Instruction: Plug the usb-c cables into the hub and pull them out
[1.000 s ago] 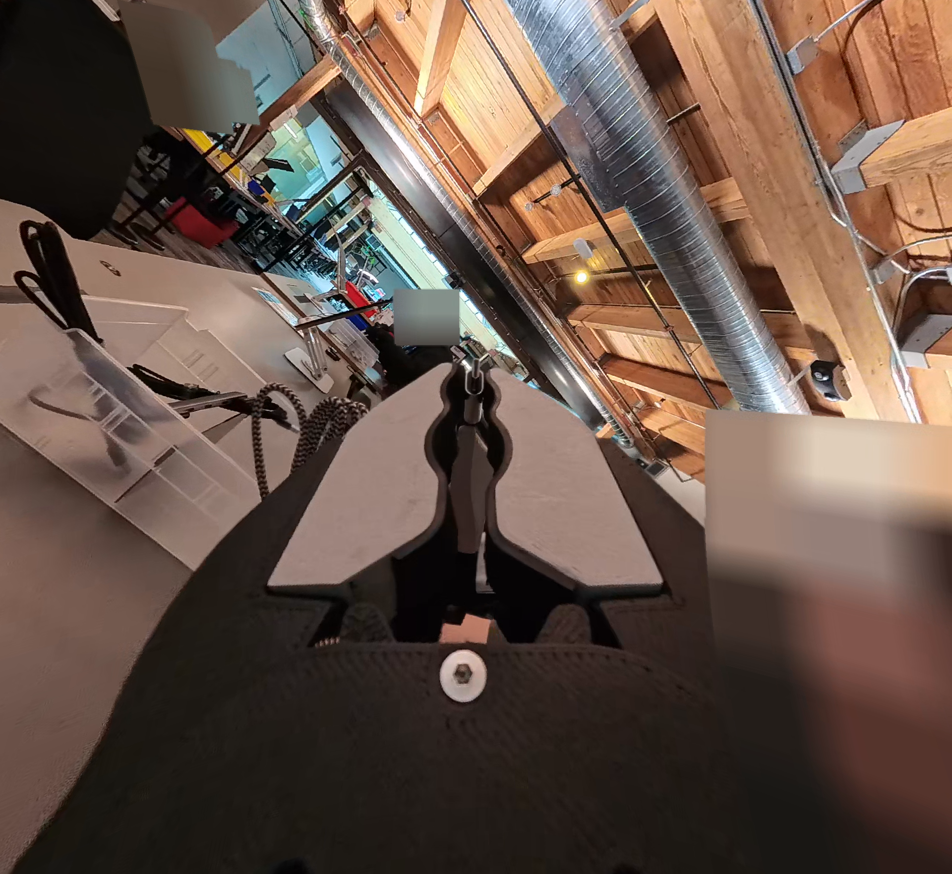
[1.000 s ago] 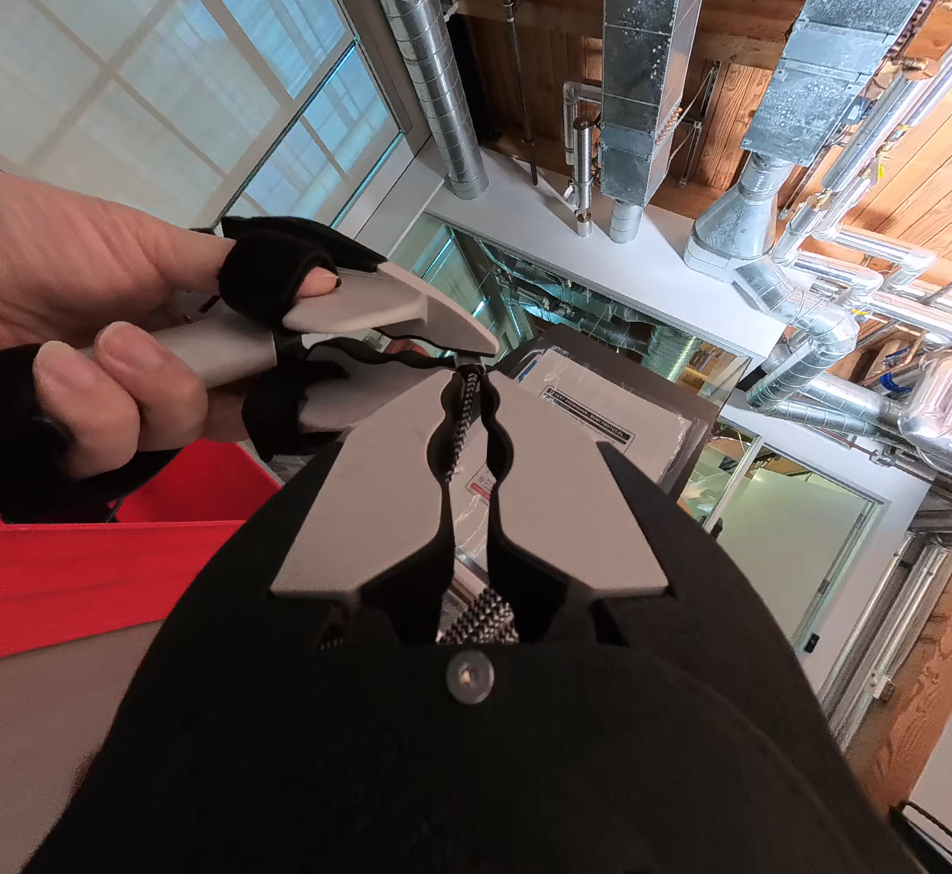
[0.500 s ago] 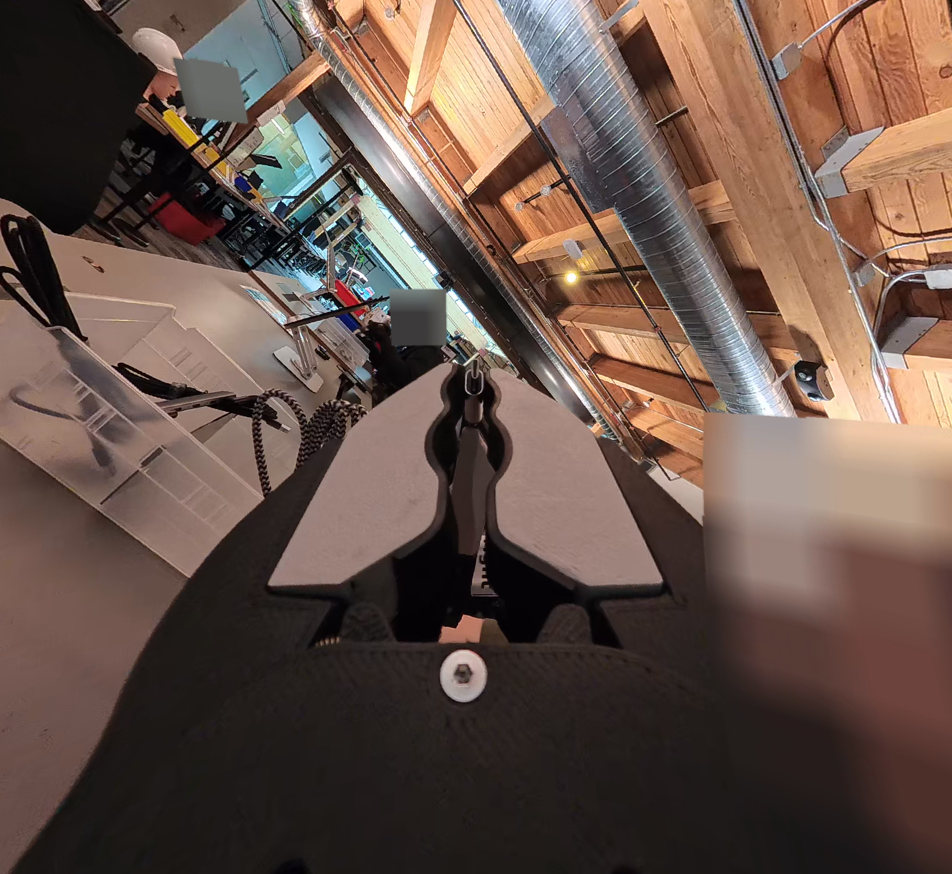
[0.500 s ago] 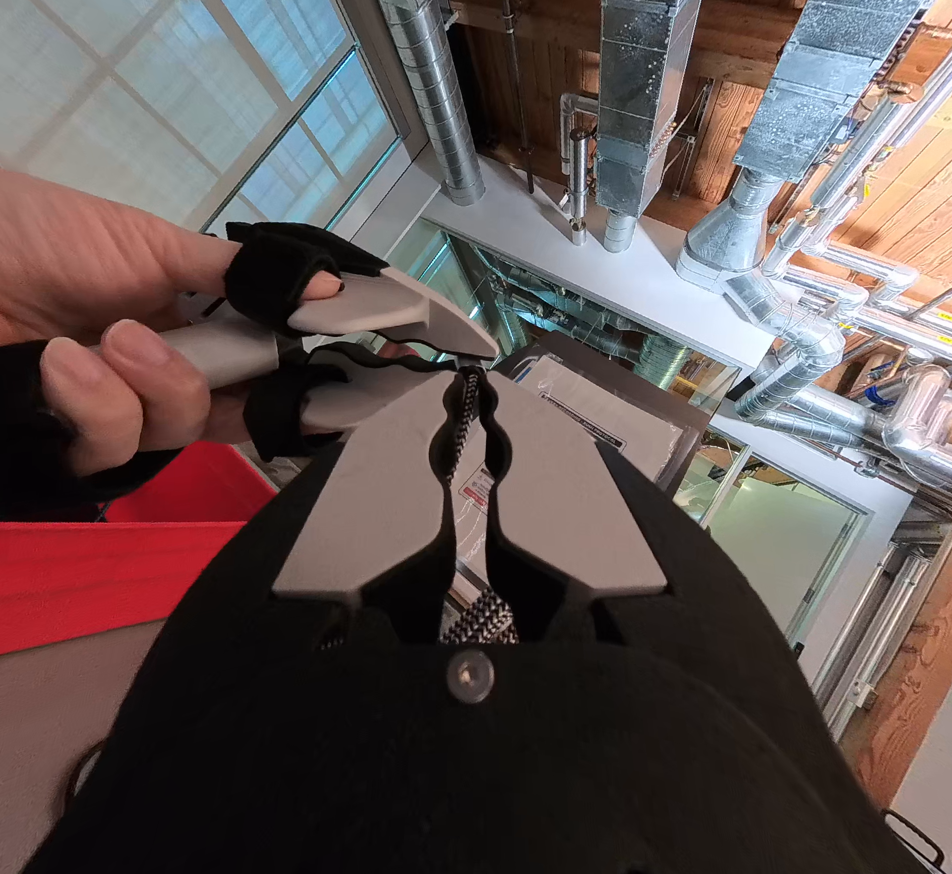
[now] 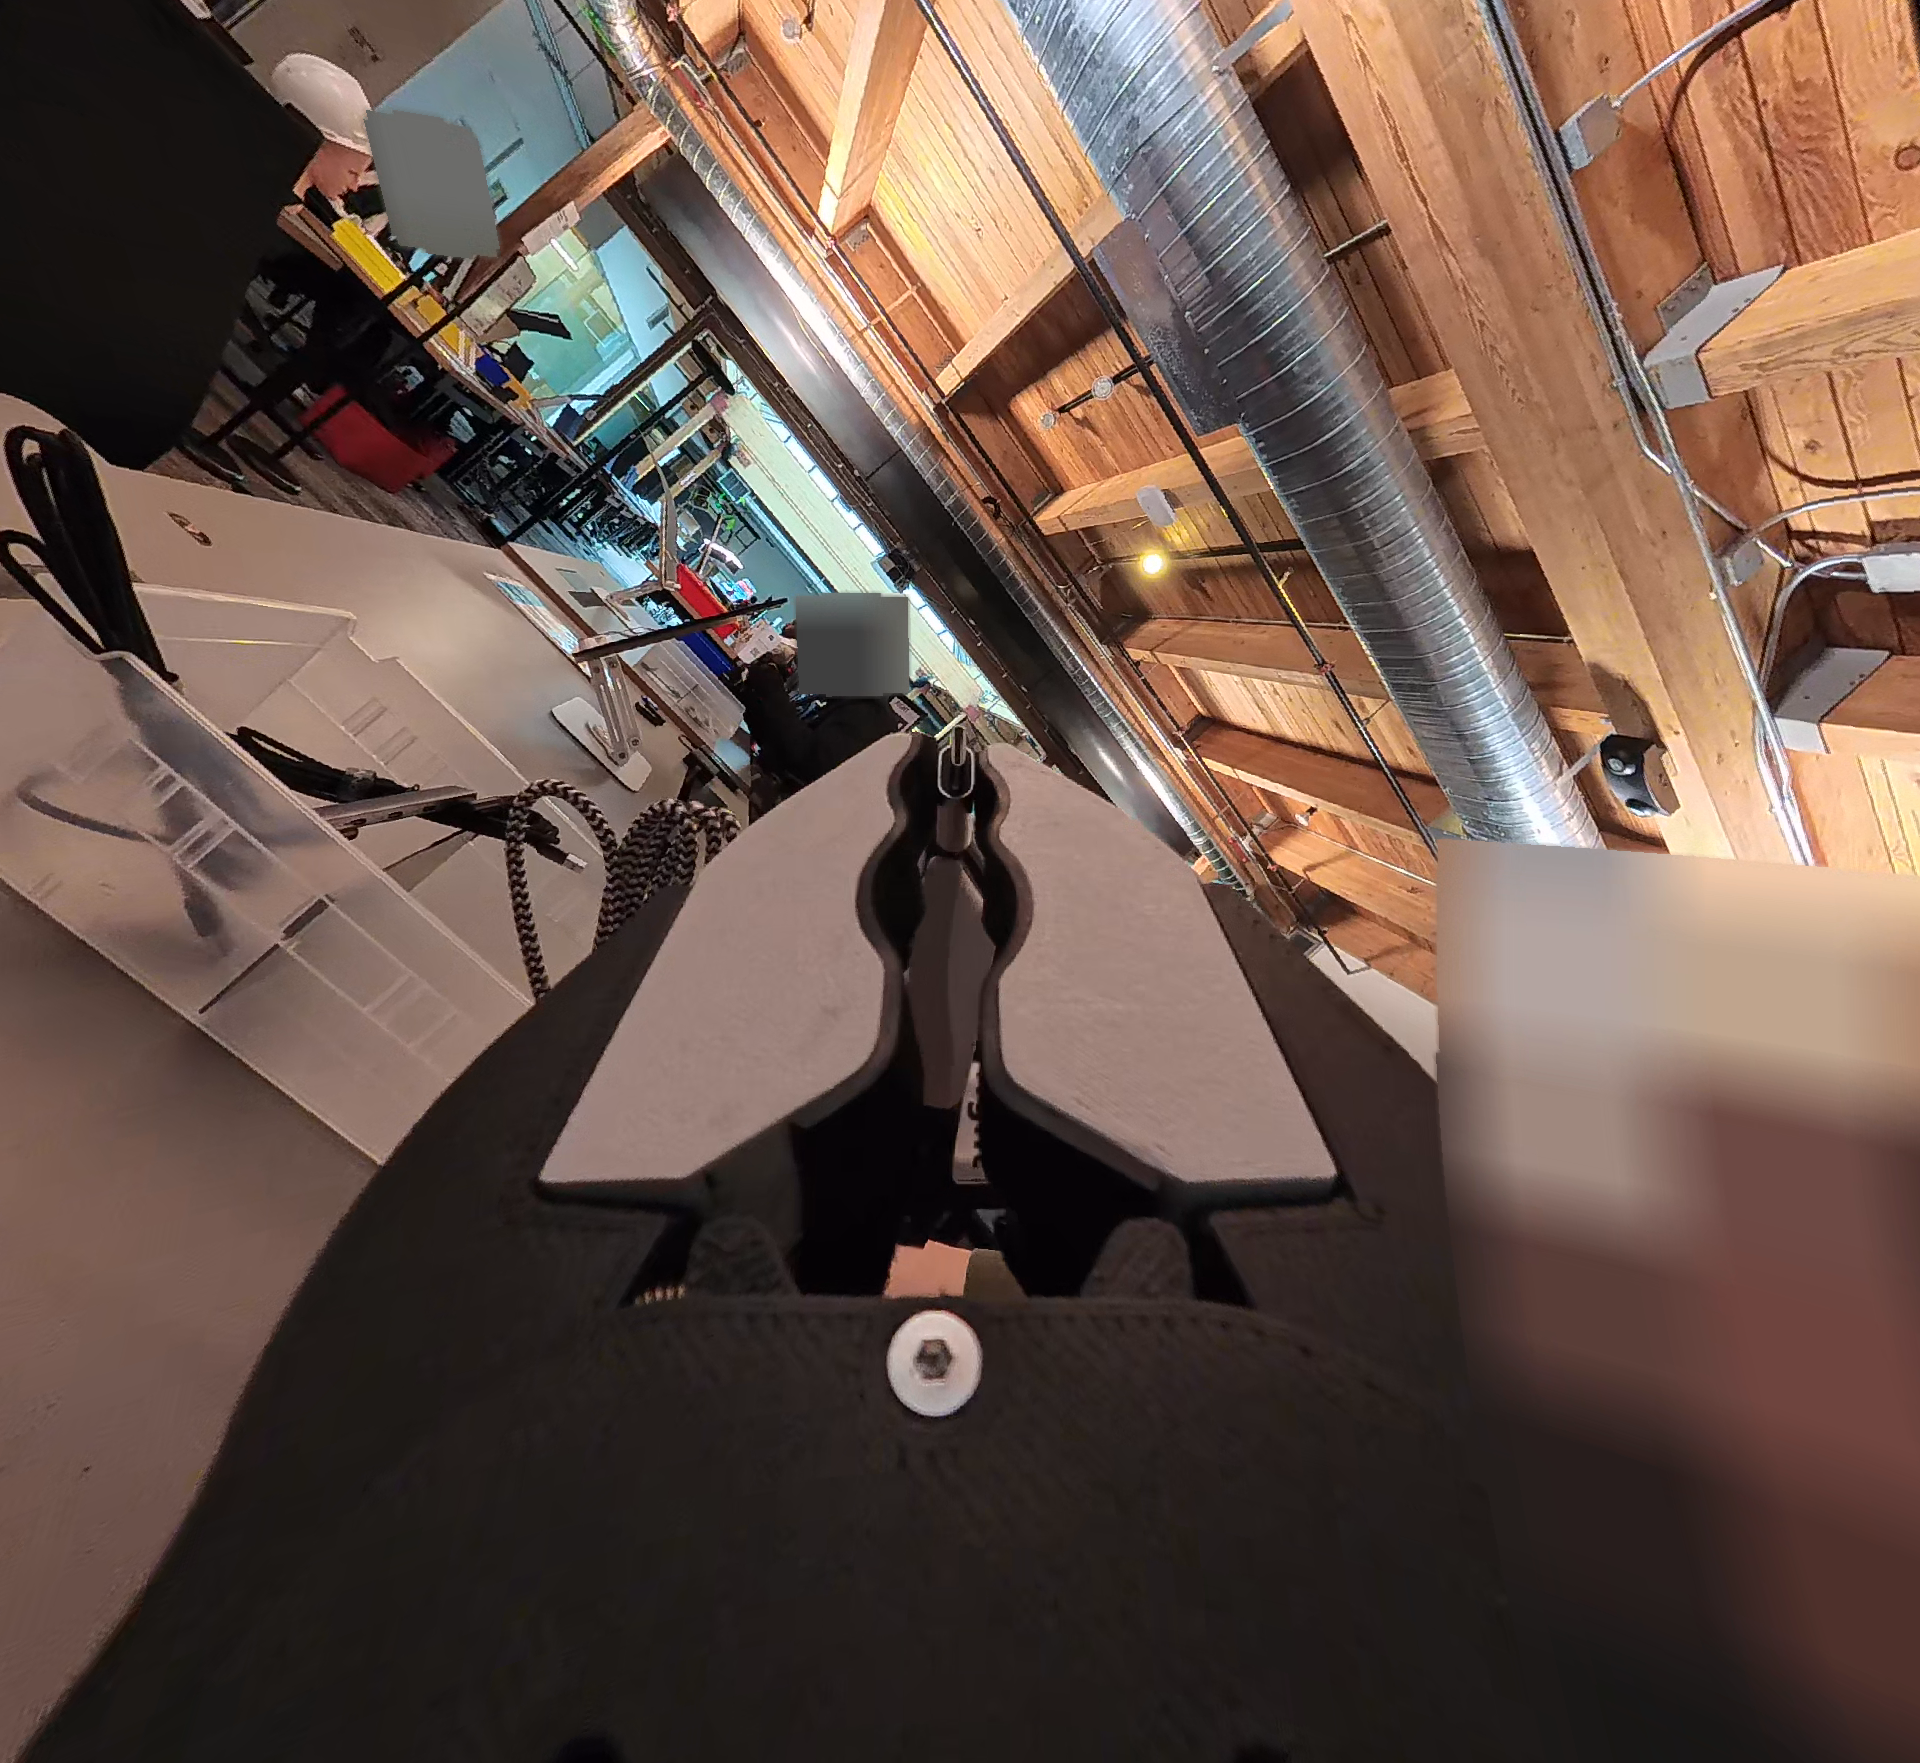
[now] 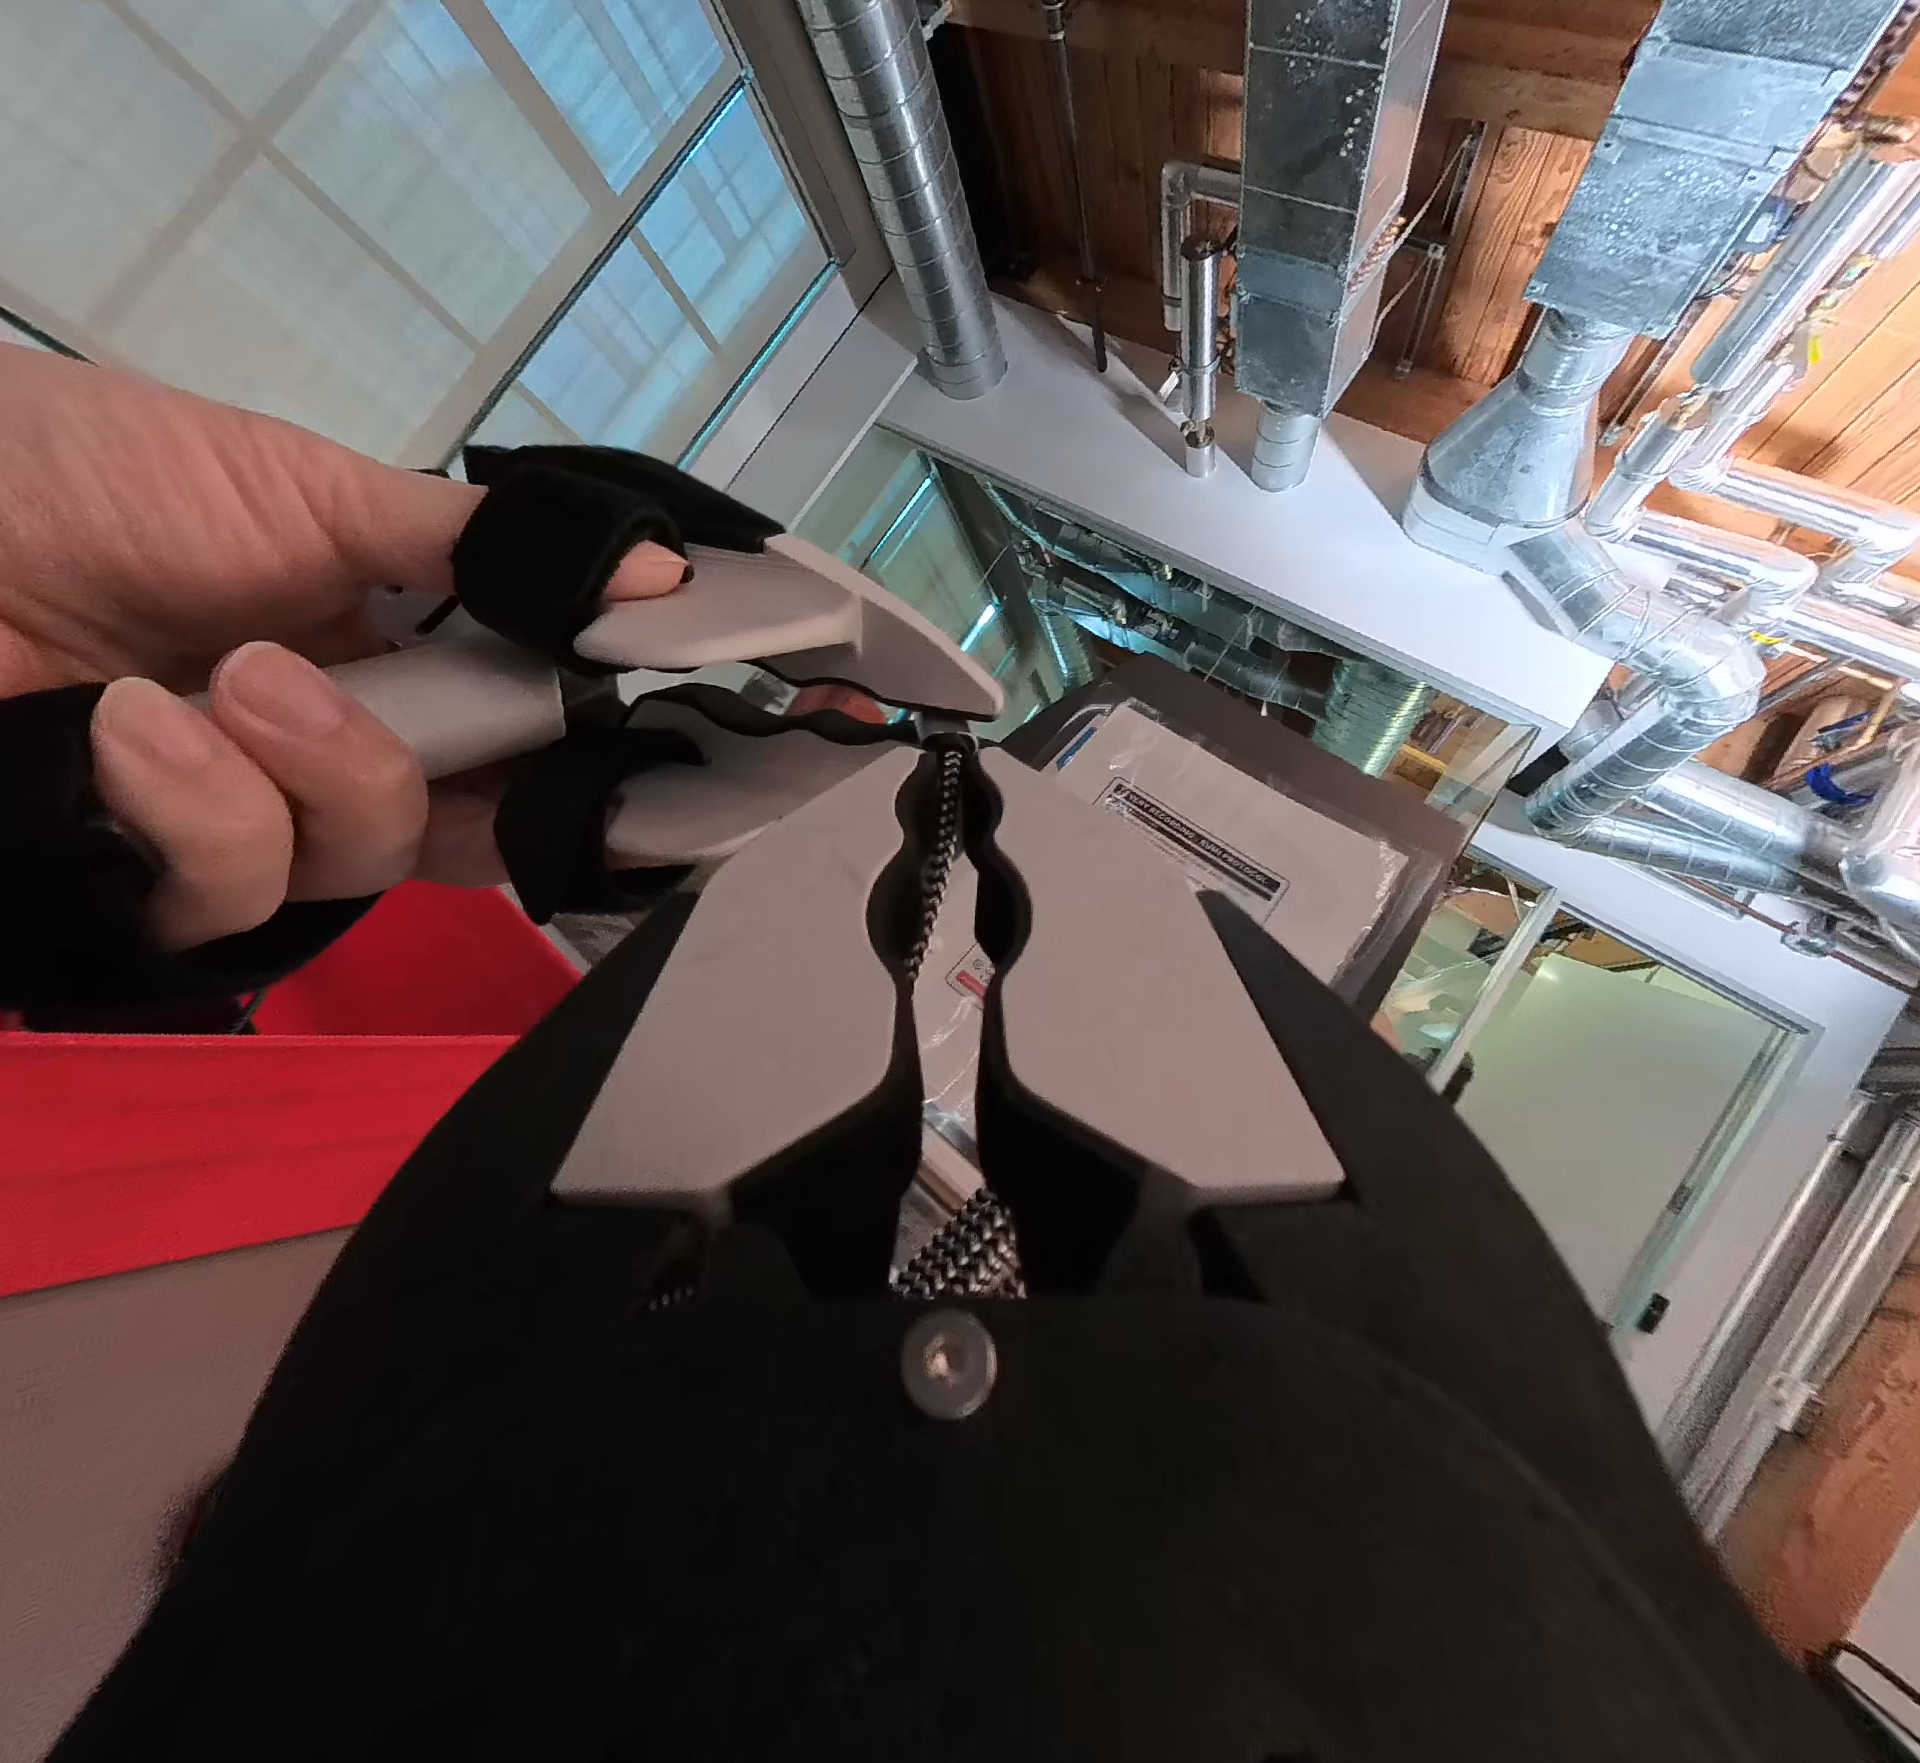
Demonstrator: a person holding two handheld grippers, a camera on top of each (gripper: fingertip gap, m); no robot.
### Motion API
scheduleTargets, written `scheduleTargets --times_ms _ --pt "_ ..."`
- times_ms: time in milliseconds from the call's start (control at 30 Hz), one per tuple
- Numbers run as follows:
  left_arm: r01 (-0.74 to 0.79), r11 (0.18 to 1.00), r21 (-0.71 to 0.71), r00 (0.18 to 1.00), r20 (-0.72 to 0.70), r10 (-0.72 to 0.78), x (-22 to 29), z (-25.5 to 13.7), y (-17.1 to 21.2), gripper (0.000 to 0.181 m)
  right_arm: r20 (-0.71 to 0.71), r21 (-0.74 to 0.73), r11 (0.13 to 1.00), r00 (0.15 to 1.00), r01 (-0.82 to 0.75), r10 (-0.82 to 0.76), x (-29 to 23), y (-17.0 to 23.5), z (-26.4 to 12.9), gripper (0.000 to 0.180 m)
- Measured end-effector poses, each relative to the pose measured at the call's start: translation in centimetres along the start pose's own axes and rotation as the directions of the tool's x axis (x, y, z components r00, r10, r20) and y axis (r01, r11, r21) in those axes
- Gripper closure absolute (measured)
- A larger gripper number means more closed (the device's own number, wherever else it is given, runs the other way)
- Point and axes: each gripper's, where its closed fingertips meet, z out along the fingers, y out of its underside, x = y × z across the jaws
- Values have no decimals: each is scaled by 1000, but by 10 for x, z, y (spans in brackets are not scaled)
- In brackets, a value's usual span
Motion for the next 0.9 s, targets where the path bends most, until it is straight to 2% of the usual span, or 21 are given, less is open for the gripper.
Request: scheduleTargets --times_ms 133,367,400,467,600,700,767,833,900 --pt "8 1000 7 1000 9 -8 -3 -1 -1 175 45 -26 999 998 -45 46 -1 3 1 176" --pt "-24 1000 -1 998 66 24 -12 -4 -4 175 89 -80 997 996 -2 10 -3 13 3 176" --pt "-42 999 8 995 89 41 -13 -5 -7 172 87 -79 997 996 4 2 0 12 3 176" --pt "-142 989 33 969 207 132 -22 -11 -16 155 85 -90 996 996 -6 14 7 12 3 176" --pt "-410 910 -62 778 496 385 -42 -31 -33 129 53 -94 995 998 -28 33 29 8 1 176" --pt "-474 852 -224 649 565 509 -57 -38 -28 124 12 -95 995 1000 -7 8 55 0 -3 175" --pt "-425 808 -408 569 574 589 -81 -43 -12 125 -14 -95 995 1000 -23 22 73 -8 -7 176" --pt "-280 741 -610 468 587 660 -118 -56 13 125 -38 -93 995 999 -39 35 89 -15 -11 176" --pt "-127 675 -727 406 583 704 -152 -67 37 127 -61 -78 996 997 -45 40 101 -22 -15 176"
